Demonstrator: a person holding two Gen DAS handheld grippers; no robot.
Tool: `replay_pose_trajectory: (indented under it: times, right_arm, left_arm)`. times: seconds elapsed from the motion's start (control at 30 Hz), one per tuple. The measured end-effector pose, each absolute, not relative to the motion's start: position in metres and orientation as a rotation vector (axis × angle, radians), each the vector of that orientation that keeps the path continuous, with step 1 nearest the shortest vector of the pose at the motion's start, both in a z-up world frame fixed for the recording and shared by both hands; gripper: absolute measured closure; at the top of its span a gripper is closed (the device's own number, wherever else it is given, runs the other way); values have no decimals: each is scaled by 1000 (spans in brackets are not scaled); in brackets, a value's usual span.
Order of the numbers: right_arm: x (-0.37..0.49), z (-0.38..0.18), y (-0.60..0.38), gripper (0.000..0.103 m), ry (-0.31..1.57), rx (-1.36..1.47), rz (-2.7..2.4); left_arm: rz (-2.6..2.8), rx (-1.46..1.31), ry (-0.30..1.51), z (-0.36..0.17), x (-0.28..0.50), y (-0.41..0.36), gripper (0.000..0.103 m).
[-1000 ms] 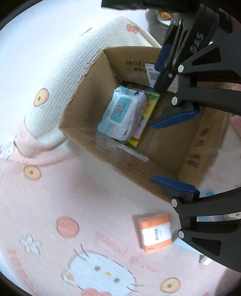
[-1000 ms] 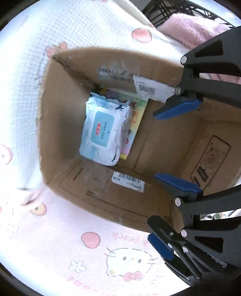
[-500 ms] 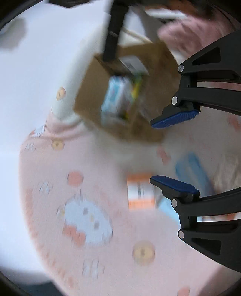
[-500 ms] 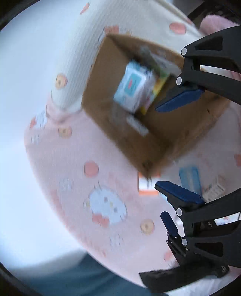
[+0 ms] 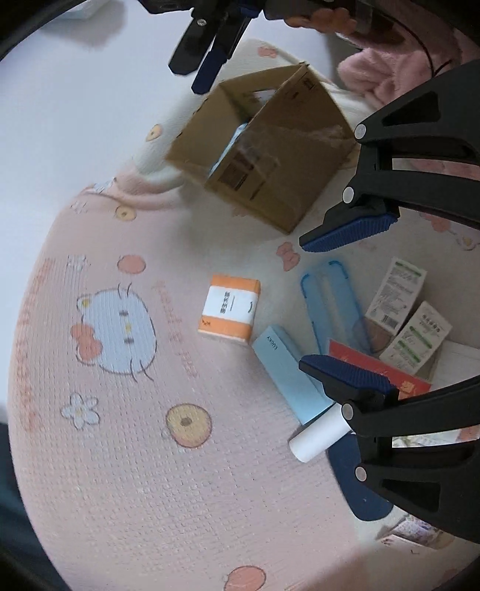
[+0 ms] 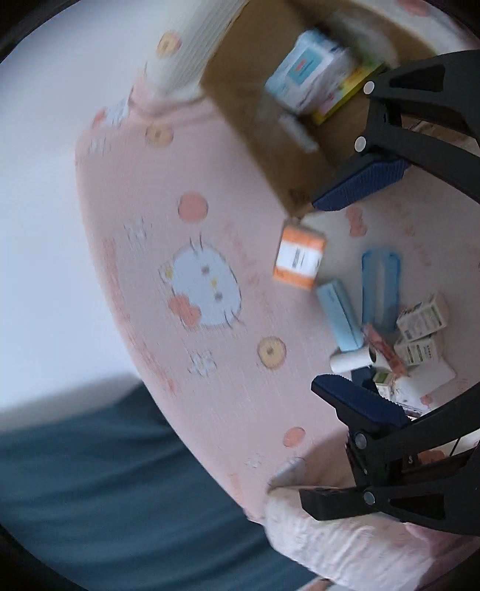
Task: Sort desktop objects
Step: 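Withdraw the left gripper and move it toward the orange-white tissue pack, then close the left gripper on the orange-white tissue pack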
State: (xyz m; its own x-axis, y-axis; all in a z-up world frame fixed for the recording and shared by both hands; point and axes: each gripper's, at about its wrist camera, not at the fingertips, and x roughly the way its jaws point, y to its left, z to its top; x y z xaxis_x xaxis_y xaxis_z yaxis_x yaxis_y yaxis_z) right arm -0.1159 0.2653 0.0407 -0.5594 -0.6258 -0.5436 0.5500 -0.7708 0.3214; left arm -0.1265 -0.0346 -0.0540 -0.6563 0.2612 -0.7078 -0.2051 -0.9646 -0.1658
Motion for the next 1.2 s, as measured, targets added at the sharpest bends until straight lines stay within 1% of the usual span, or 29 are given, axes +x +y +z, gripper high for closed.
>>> replay_pose_trajectory:
  times: [0.13, 0.23, 0.37, 0.57, 0.63, 0.67, 0.7, 0.73, 0.77, 0.83, 0.93, 1.0, 1.03, 1.07, 1.1, 1.13, 1.17, 1.2]
  right_arm:
    - [-135, 21, 220, 13, -51, 903, -2271]
    - [-155, 2, 192, 13, -42, 945, -2234]
    - [-187, -23, 169, 13, -93, 1011, -2229]
    - [-236, -65, 147, 14, -227, 1184, -2198]
    - [-250, -76, 140, 27, -230, 1249, -2201]
    - [-259, -84, 138, 55, -240, 1304, -2203]
    - [-268, -93, 139, 87, -272, 1359, -2204]
    - [-274, -99, 140, 90, -302, 1394, -2205]
    - [-284, -108, 145, 90, -360, 1452, -2211]
    - [-294, -114, 152, 89, -400, 1473, -2238]
    - [-304, -119, 152, 89, -323, 1497, -2310]
    - [-307, -125, 143, 89, -270, 1505, -2294]
    - [-308, -129, 136, 89, -181, 1509, -2346]
    - [-309, -130, 131, 89, -114, 1496, -2388]
    - [-310, -132, 128, 89, -76, 1476, -2410]
    - [-312, -133, 126, 89, -47, 1463, -2430]
    - [-317, -137, 126, 89, -30, 1466, -2458]
    - [-320, -140, 127, 89, -34, 1480, -2464]
  left_arm:
    - [2665, -1105, -103, -67, -142, -40, 40]
    - [2711, -1113, -83, -82, -158, -44, 40]
    - [2693, -1137, -106, -102, -185, -48, 40]
    - [2607, -1234, -285, -127, -238, -57, 40]
    - [2572, -1260, -348, -136, -253, -57, 40]
    - [2546, -1275, -378, -141, -262, -56, 46]
    - [2529, -1284, -395, -145, -270, -55, 67]
    - [2526, -1296, -404, -149, -277, -53, 81]
    - [2524, -1322, -407, -154, -286, -50, 95]
    - [2513, -1374, -429, -164, -301, -47, 95]
    - [2493, -1410, -464, -176, -319, -44, 95]
    - [2508, -1423, -446, -181, -330, -41, 94]
    - [2523, -1423, -411, -182, -335, -37, 94]
    - [2537, -1425, -375, -182, -338, -34, 90]
    - [2555, -1428, -327, -182, -342, -30, 80]
    - [2567, -1428, -281, -183, -345, -27, 73]
    - [2559, -1425, -247, -184, -349, -23, 61]
    - [2551, -1423, -221, -186, -351, -20, 57]
